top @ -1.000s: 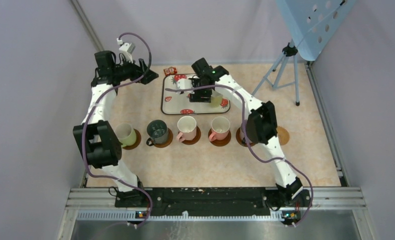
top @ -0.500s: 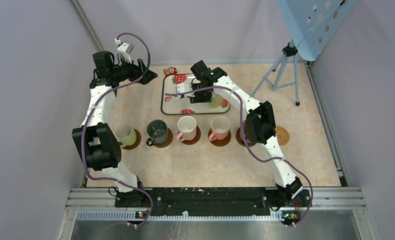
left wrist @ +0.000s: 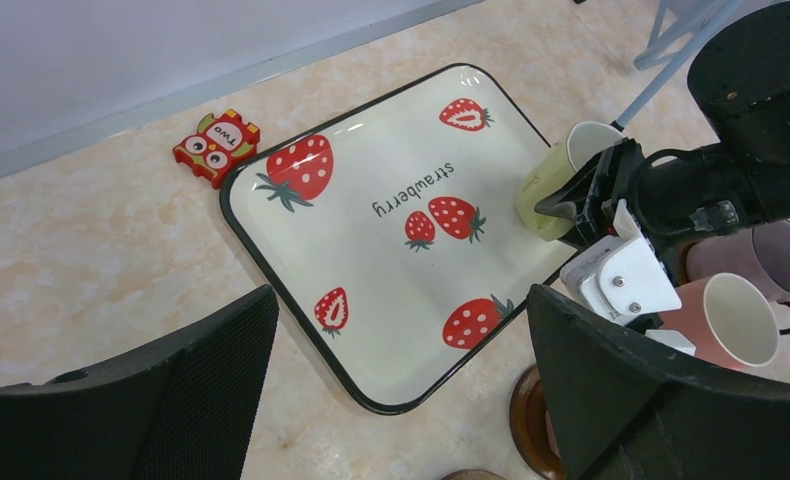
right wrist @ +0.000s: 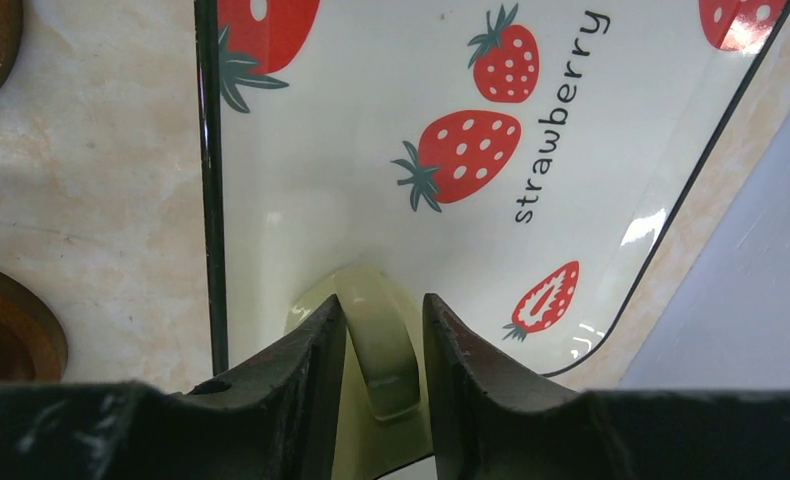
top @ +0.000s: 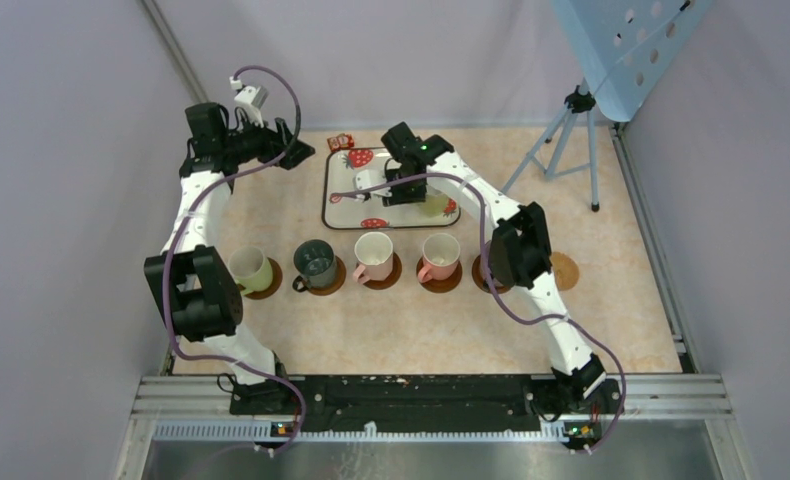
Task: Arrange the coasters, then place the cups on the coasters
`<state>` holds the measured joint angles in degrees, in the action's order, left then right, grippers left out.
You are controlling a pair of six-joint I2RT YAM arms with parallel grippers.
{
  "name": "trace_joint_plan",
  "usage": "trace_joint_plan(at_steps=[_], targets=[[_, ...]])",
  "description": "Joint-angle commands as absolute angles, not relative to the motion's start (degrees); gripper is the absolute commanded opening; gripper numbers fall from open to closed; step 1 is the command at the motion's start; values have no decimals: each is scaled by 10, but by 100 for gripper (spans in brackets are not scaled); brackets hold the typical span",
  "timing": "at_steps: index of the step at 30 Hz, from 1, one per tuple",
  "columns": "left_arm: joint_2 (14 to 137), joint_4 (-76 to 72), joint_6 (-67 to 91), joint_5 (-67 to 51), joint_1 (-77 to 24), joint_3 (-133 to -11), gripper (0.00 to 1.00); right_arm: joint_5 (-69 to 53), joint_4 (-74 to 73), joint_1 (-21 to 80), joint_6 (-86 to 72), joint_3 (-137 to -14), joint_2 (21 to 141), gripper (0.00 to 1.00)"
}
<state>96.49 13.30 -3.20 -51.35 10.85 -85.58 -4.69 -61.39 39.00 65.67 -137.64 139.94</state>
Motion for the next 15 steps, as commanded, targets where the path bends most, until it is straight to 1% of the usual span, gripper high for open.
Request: trace_joint_plan(at_steps=[1,2,6,7,15], targets=[[939,115,-43,-515,112,-844,99,-38,-622,394,663,-1375,1400,31],[938,114,-44,-515,112,-843,99,-37,-617,394,663,-1374,1397,27],[940,112,-40,-517,112,-842,99,-29,-586,394,656,-1363,1374,5],[942,111,-38,-519,112,-842,99,-28,-581,394,656,-1361,1367,1],[949,97,-13,-528,112,-840,99,-32,-553,384,637,-1361,1316,0]])
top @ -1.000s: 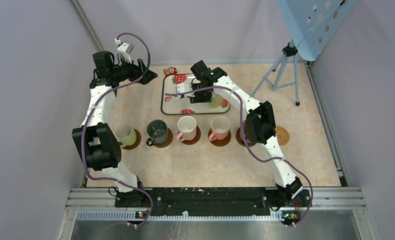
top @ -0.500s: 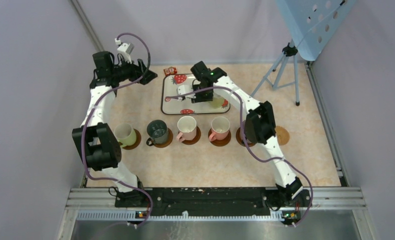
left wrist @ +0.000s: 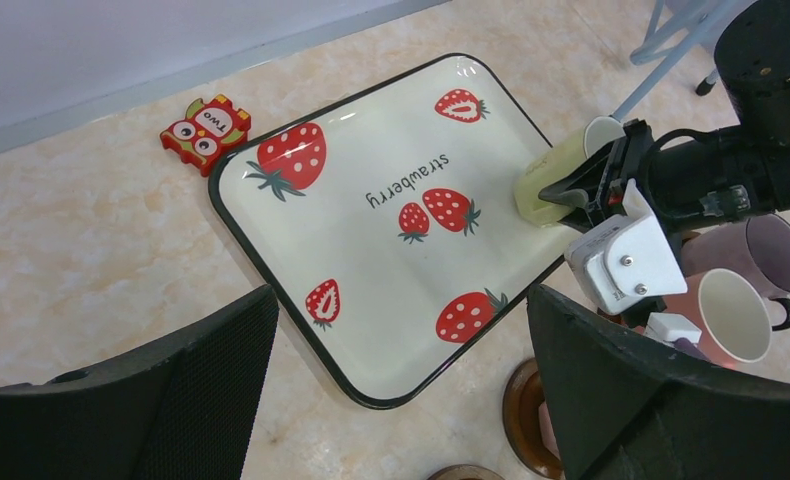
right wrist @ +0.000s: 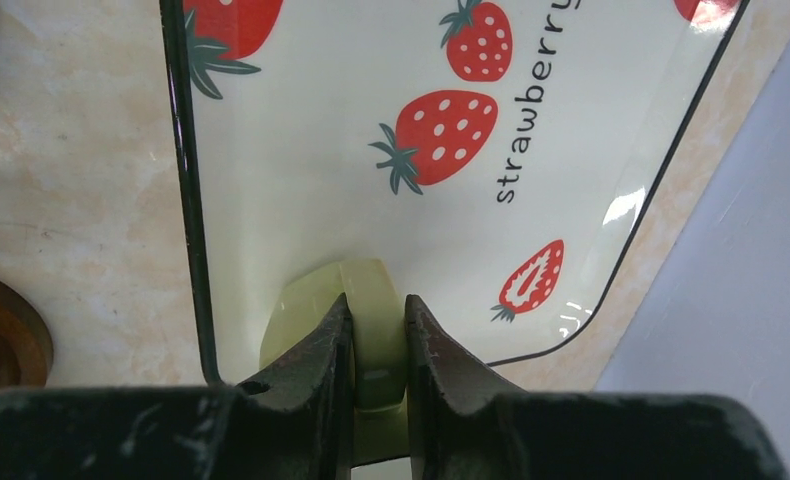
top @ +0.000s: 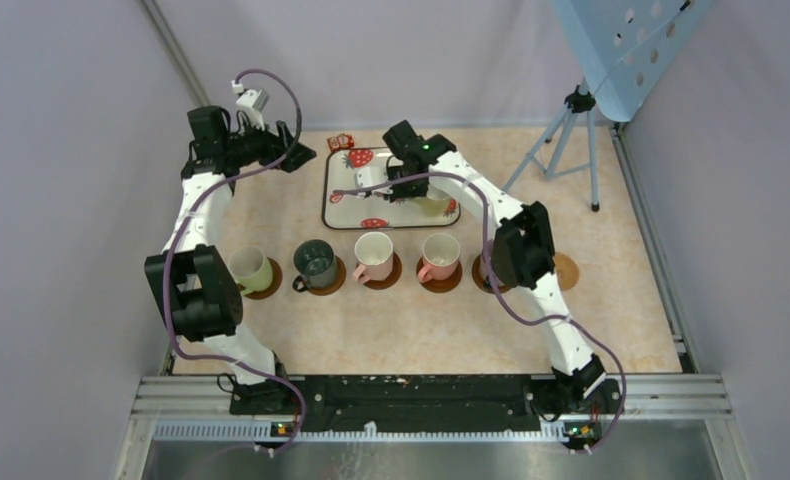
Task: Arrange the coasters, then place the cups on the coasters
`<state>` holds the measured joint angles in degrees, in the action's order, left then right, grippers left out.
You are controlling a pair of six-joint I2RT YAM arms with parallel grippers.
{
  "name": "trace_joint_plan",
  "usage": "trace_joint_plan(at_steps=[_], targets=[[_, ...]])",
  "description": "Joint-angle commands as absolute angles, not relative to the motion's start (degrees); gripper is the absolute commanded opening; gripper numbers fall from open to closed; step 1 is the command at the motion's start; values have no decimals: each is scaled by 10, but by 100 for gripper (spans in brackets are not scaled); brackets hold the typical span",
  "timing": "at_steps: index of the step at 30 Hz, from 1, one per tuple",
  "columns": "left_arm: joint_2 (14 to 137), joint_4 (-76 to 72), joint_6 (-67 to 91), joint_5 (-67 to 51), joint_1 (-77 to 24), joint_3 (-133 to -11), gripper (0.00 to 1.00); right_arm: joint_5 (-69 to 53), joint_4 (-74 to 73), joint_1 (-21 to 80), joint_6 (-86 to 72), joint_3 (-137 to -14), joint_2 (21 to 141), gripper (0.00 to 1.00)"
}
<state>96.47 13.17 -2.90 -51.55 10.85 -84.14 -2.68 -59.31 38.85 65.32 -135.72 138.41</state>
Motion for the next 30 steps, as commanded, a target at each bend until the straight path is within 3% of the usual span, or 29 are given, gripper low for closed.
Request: trace_joint_plan(at_steps=[1,19,30], targets=[[950,95,-9,-529,112,-840,99,-35,-548,381,630,-1361,1310,0],[953,85,17,-540,100,-850,99,-147,-537,291,519,-1352,1171,0],[962,120,17,-534,71,-876,99,-115,-621,270,626,-1151,987,0]])
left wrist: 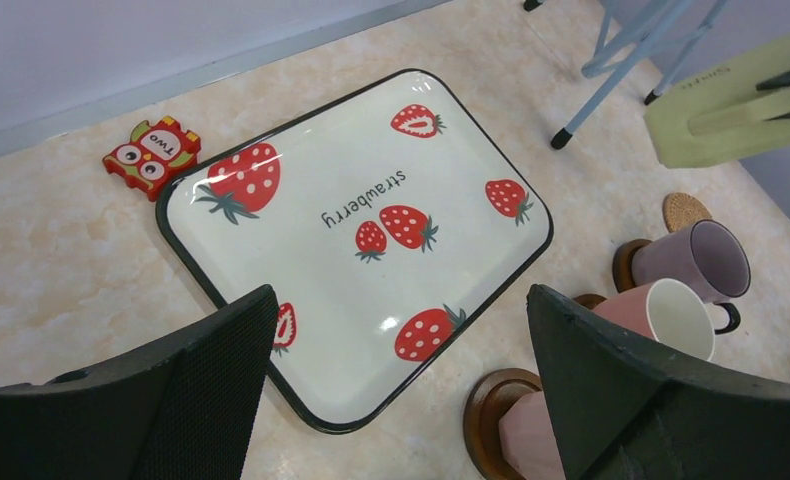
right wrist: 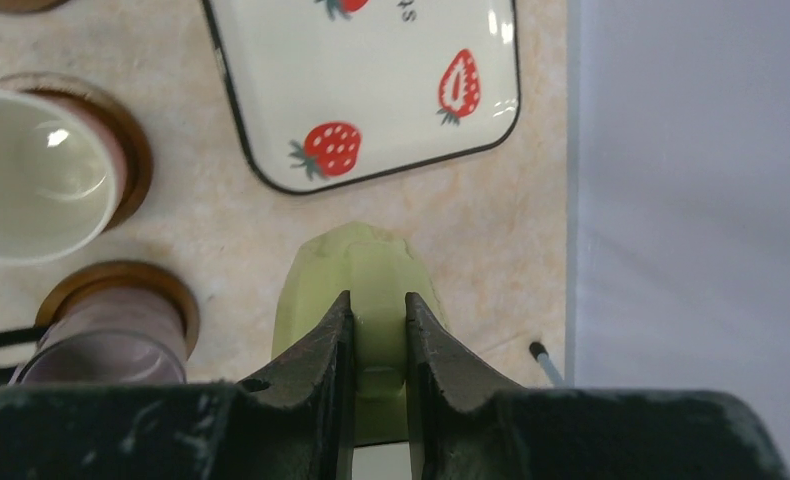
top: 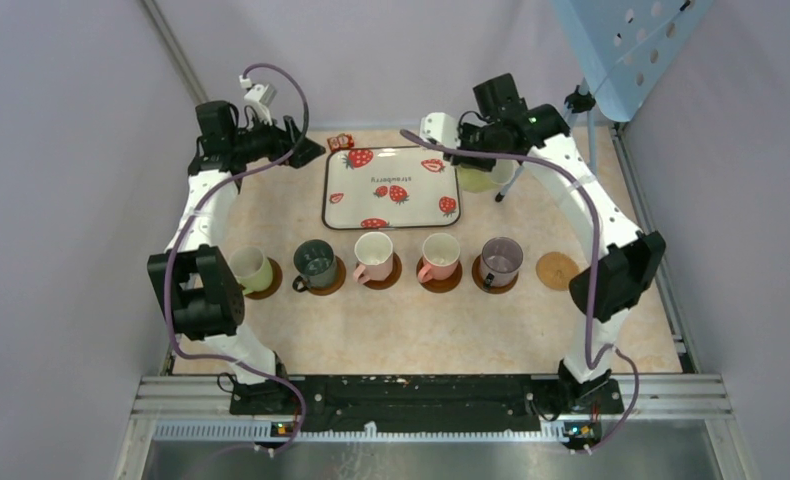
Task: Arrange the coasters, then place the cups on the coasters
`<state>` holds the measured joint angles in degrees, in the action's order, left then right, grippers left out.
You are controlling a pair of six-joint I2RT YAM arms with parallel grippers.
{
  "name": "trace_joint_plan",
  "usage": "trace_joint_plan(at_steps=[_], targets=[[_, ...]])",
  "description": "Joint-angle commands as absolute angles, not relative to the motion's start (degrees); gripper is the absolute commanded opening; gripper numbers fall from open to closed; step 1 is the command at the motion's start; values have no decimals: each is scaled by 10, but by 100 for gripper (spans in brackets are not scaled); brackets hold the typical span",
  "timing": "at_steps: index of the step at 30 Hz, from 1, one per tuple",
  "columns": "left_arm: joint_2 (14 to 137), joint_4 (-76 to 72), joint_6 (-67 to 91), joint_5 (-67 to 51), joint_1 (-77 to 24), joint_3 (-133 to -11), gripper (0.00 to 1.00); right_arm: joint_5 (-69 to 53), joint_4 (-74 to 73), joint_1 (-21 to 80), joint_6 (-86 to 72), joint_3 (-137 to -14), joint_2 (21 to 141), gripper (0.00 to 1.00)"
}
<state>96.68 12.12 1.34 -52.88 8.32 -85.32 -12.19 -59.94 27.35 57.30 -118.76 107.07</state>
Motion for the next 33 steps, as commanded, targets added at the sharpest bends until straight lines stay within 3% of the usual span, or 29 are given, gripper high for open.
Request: trace_joint_plan(at_steps=[1,13,22,33], targets=[[960,120,18,-533,66,-875,99,-112,-635,266,636,-1135,974,0],[930,125,10,-506,24,-841,99,-78,-754,199,707,-1057,843,0],[993,333,-75,-472,23,-953,99,-111,-754,70,806,-952,788,0],[978,347,-94,-443,23,-941,99,-140,-703,-79,972,-845,765,0]])
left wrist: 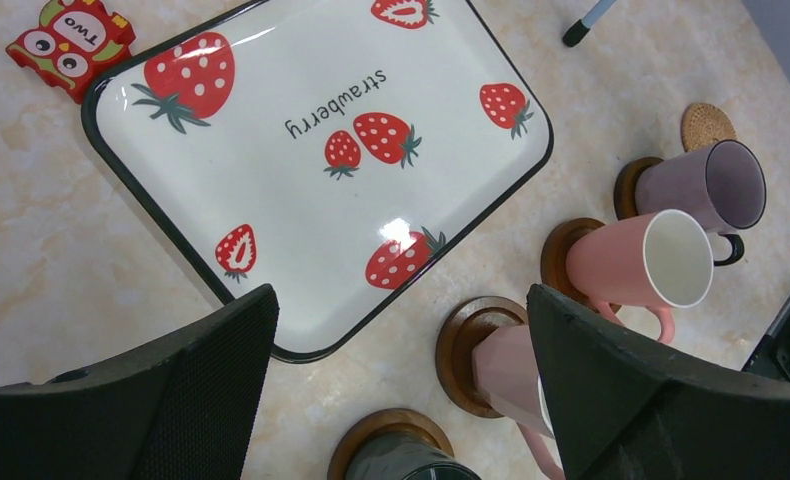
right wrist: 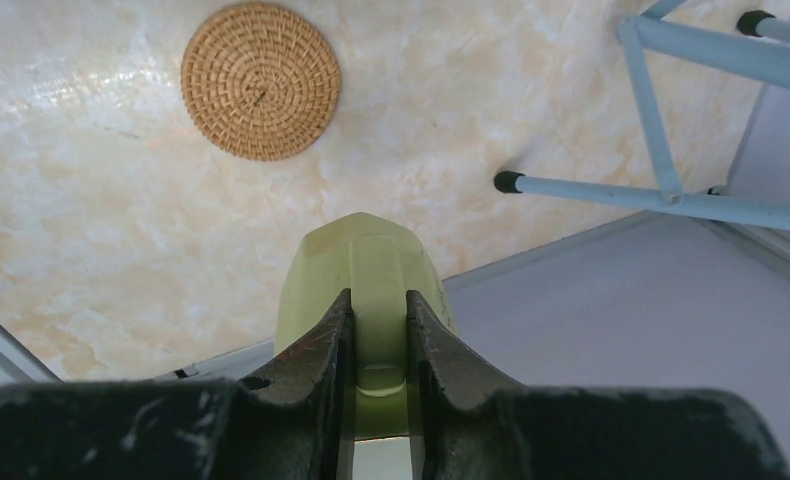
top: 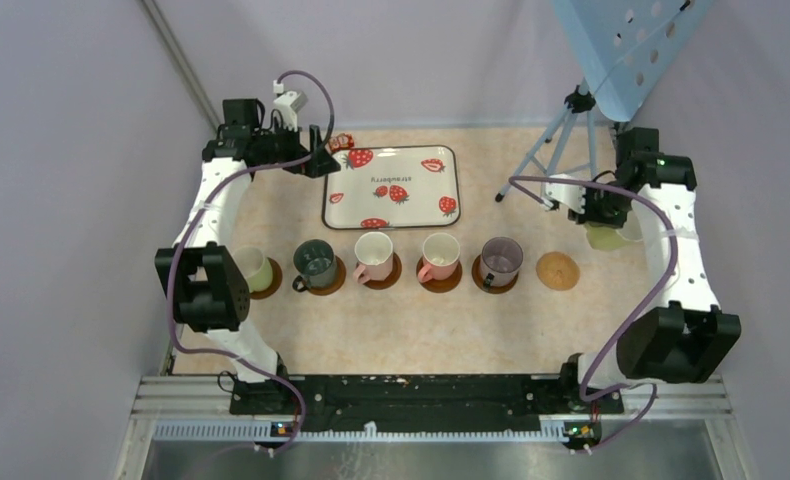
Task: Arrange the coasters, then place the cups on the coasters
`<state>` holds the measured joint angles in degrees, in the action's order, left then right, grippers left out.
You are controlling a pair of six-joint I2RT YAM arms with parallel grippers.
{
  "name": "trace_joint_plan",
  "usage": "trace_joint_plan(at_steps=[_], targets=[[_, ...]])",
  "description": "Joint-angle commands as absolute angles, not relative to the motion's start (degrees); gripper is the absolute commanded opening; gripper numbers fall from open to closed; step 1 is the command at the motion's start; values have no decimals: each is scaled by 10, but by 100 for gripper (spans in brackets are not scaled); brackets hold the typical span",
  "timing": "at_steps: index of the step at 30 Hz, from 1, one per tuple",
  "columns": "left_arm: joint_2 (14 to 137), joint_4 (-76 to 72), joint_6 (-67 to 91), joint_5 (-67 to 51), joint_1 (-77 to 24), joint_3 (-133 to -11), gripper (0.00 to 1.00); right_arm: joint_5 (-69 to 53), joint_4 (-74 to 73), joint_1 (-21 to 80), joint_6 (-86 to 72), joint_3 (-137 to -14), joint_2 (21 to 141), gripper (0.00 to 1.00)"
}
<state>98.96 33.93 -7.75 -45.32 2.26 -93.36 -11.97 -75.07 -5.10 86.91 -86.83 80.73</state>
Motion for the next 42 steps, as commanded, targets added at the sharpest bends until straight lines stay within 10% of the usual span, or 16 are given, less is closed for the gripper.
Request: trace_joint_plan(at_steps=[1,20,42], targets=[[976,348,-96,-441,24,-937,99,-140,-694,-87,995,-829,752,0],[959,346,-99,-425,24,-909,99,-142,-607,-63,1329,-547,590,0],[949,338,-98,-423,24,-890,99,-73,-518,40,1394,-501,642,0]])
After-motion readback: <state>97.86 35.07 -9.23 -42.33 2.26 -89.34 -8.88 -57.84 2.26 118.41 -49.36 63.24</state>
